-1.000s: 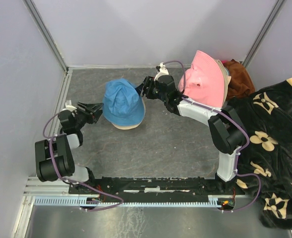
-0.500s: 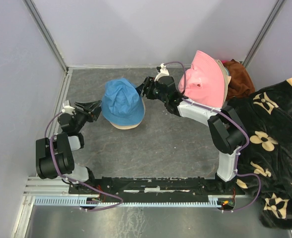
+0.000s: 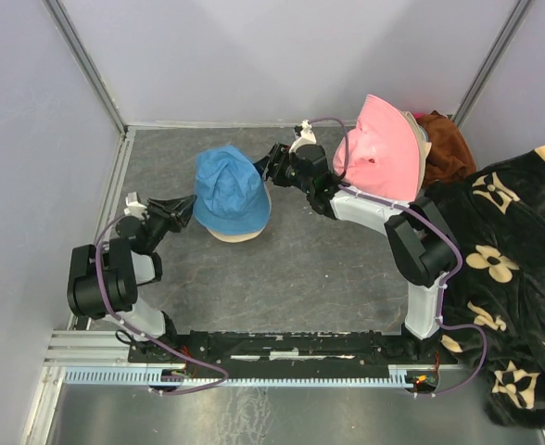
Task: Stack the hats
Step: Adjust the hat on the hat stand.
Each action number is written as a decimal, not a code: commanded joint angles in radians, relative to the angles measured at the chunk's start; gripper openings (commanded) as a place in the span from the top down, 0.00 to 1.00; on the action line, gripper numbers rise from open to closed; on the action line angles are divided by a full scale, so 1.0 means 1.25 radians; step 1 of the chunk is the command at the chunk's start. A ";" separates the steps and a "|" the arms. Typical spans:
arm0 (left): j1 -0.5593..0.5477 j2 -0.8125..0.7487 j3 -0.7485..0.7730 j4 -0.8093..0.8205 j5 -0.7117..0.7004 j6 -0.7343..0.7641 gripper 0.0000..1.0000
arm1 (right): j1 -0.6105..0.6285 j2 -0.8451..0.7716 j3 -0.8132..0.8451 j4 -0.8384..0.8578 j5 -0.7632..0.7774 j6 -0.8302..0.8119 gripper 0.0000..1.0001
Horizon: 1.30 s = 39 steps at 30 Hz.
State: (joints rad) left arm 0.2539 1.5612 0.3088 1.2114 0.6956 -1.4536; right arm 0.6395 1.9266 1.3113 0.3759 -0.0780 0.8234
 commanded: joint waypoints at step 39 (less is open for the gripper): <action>-0.018 -0.152 0.036 -0.371 -0.106 0.231 0.97 | -0.009 0.094 -0.118 0.280 -0.063 0.150 0.55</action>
State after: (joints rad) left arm 0.2333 1.3865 0.3305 0.7937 0.5781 -1.2343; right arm 0.6270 2.0045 1.1980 0.7395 -0.1280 0.9905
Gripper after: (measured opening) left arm 0.051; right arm 0.551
